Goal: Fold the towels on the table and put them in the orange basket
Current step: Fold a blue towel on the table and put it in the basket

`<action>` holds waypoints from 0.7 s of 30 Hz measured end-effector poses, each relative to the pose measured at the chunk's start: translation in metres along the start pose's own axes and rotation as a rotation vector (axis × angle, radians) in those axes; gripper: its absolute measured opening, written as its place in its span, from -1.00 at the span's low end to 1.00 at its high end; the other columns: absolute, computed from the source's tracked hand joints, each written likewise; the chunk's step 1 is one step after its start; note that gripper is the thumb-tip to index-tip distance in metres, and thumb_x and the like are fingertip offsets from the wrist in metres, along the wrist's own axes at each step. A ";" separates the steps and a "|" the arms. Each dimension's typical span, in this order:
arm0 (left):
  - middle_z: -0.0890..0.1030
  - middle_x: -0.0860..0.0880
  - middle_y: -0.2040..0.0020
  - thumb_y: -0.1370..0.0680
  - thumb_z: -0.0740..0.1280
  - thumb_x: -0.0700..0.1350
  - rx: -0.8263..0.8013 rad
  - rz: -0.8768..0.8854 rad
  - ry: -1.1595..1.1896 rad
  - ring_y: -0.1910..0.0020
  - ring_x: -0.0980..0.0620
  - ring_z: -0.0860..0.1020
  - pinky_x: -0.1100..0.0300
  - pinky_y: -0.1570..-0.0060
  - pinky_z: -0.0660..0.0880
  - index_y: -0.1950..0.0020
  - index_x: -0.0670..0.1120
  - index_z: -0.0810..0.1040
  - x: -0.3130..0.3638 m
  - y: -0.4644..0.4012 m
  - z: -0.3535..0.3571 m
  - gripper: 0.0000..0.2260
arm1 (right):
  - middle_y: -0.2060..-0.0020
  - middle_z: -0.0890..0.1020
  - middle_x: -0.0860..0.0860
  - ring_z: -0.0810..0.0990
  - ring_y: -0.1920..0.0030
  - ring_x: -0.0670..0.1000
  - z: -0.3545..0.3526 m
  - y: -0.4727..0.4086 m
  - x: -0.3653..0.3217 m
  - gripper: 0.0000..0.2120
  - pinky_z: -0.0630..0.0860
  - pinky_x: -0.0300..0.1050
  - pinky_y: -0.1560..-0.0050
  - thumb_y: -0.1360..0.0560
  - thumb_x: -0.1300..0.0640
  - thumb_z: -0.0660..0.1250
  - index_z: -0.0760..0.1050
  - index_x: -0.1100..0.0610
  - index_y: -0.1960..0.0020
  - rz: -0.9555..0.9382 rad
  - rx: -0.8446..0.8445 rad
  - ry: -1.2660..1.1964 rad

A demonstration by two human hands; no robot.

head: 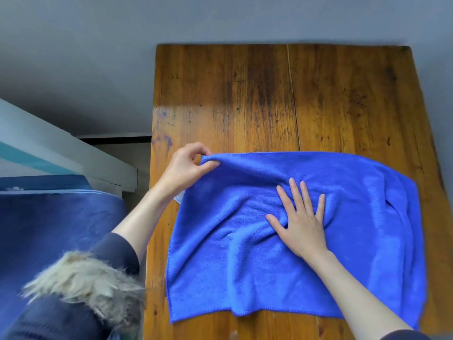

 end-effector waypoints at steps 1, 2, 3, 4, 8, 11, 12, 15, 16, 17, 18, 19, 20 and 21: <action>0.52 0.07 0.28 -0.44 0.45 -0.15 -0.022 -0.056 0.123 0.28 0.13 0.43 0.21 0.24 0.37 0.26 -0.02 0.47 0.002 0.000 -0.004 -0.82 | -0.51 -0.14 -0.11 -0.22 -0.51 -0.06 0.000 0.000 0.001 -0.32 -0.27 0.24 -0.44 -0.46 -0.36 -0.05 -0.09 -0.13 -0.49 0.008 0.001 0.009; 0.48 0.07 0.34 -0.44 0.46 -0.14 -0.031 -0.069 0.158 0.36 0.16 0.38 0.30 0.34 0.33 0.27 -0.04 0.47 0.003 0.000 -0.008 -0.82 | -0.51 -0.14 -0.11 -0.22 -0.51 -0.06 0.000 0.000 0.002 -0.32 -0.27 0.24 -0.44 -0.45 -0.36 -0.10 -0.10 -0.12 -0.49 0.018 -0.001 0.012; 0.45 0.08 0.38 -0.43 0.47 -0.13 -0.042 -0.063 0.141 0.41 0.19 0.34 0.36 0.40 0.28 0.28 -0.05 0.47 0.004 0.000 -0.012 -0.81 | -0.51 -0.14 -0.11 -0.21 -0.51 -0.06 0.001 0.001 0.002 -0.32 -0.27 0.24 -0.44 -0.44 -0.36 -0.13 -0.10 -0.12 -0.48 0.026 -0.004 0.009; 0.42 0.12 0.42 -0.43 0.47 -0.12 -0.051 -0.059 0.110 0.44 0.21 0.32 0.40 0.44 0.24 0.29 -0.04 0.48 0.004 -0.002 -0.016 -0.81 | -0.51 -0.13 -0.10 -0.20 -0.51 -0.06 0.001 0.001 0.001 -0.32 -0.26 0.24 -0.44 -0.44 -0.36 -0.14 -0.11 -0.12 -0.48 0.029 -0.006 0.008; 0.37 0.11 0.41 -0.45 0.44 -0.08 -0.035 -0.002 -0.198 0.40 0.17 0.36 0.37 0.37 0.30 0.19 0.04 0.57 0.000 -0.014 -0.033 -0.93 | -0.50 -0.19 -0.11 -0.26 -0.50 -0.06 0.000 0.000 0.000 -0.31 -0.27 0.25 -0.45 -0.43 -0.38 -0.17 -0.13 -0.13 -0.49 0.032 -0.024 0.019; 0.47 -0.05 0.14 -0.51 0.35 -0.19 0.124 0.111 -0.493 0.15 -0.01 0.45 0.09 0.07 0.39 -0.08 -0.08 0.59 -0.005 -0.019 -0.043 -0.84 | -0.50 -0.15 -0.10 -0.23 -0.51 -0.06 -0.004 -0.001 -0.006 -0.30 -0.27 0.27 -0.43 -0.48 -0.35 0.06 0.02 -0.06 -0.51 0.027 0.004 -0.056; 0.49 -0.12 0.06 -0.52 0.32 -0.24 0.208 0.127 -0.573 0.07 -0.10 0.46 0.02 0.02 0.37 -0.15 -0.11 0.57 -0.006 -0.018 -0.045 -0.78 | -0.51 -0.10 -0.08 -0.18 -0.51 -0.05 -0.007 -0.001 -0.011 -0.31 -0.26 0.29 -0.43 -0.48 -0.32 0.12 0.10 -0.03 -0.51 0.025 0.035 -0.099; 0.51 -0.22 -0.07 -0.48 0.28 -0.32 0.338 0.203 -0.637 -0.05 -0.24 0.47 -0.06 0.01 0.38 -0.20 -0.18 0.53 -0.008 0.004 -0.029 -0.70 | -0.52 0.05 -0.02 -0.07 -0.51 -0.04 -0.015 -0.004 -0.030 -0.35 -0.20 0.33 -0.42 -0.48 -0.27 0.01 0.20 0.02 -0.48 0.017 0.135 -0.153; 0.52 -0.22 -0.11 -0.47 0.30 -0.30 0.321 0.237 -0.638 -0.10 -0.25 0.48 -0.07 -0.02 0.40 -0.20 -0.19 0.52 -0.010 0.016 -0.017 -0.70 | -0.52 0.06 -0.01 -0.08 -0.51 -0.04 -0.017 -0.006 -0.036 -0.36 -0.20 0.34 -0.41 -0.49 -0.25 -0.01 0.19 0.02 -0.48 0.022 0.141 -0.154; 0.51 -0.23 -0.18 -0.48 0.31 -0.25 0.276 0.264 -0.651 -0.19 -0.26 0.47 -0.11 -0.11 0.39 -0.22 -0.18 0.51 -0.014 0.028 -0.004 -0.70 | -0.52 0.05 -0.01 -0.11 -0.50 -0.05 -0.018 -0.010 -0.042 -0.39 -0.21 0.35 -0.41 -0.51 -0.25 0.00 0.17 0.00 -0.49 0.026 0.128 -0.148; 0.46 -0.23 -0.29 -0.50 0.31 -0.15 0.195 0.261 -0.679 -0.30 -0.27 0.40 -0.16 -0.23 0.34 -0.27 -0.15 0.49 -0.020 0.040 0.010 -0.66 | -0.53 0.02 -0.01 -0.16 -0.50 -0.06 -0.017 -0.014 -0.047 -0.40 -0.24 0.35 -0.41 -0.54 -0.24 0.04 0.14 -0.01 -0.50 0.028 0.102 -0.135; 0.35 -0.21 -0.41 -0.52 0.30 -0.02 0.084 0.220 -0.714 -0.42 -0.26 0.27 -0.22 -0.34 0.20 -0.36 -0.09 0.43 -0.026 0.050 0.021 -0.58 | -0.53 -0.01 -0.02 -0.20 -0.50 -0.06 -0.016 -0.018 -0.050 -0.40 -0.26 0.34 -0.40 -0.55 -0.23 0.07 0.10 -0.03 -0.51 0.027 0.072 -0.115; 0.20 -0.16 -0.50 -0.52 0.28 0.12 -0.027 0.167 -0.756 -0.49 -0.23 0.11 -0.24 -0.40 0.02 -0.44 0.00 0.33 -0.033 0.057 0.028 -0.48 | -0.54 -0.04 -0.03 -0.22 -0.51 -0.04 -0.015 -0.023 -0.052 -0.39 -0.28 0.34 -0.39 -0.55 -0.23 0.08 0.06 -0.04 -0.52 0.026 0.046 -0.092; 0.04 -0.11 -0.55 -0.49 0.24 0.25 -0.107 0.132 -0.803 -0.53 -0.19 -0.04 -0.23 -0.42 -0.13 -0.49 0.09 0.20 -0.040 0.060 0.032 -0.38 | -0.54 -0.06 -0.03 -0.22 -0.52 -0.02 -0.015 -0.028 -0.053 -0.38 -0.27 0.34 -0.39 -0.54 -0.24 0.07 0.02 -0.06 -0.52 0.026 0.025 -0.069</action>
Point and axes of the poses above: each hand's wrist, its own y-axis away from the middle knuckle, its own z-axis out of the palm, x = y × z, the point moved 1 cm from there along -y, towards the middle knuckle
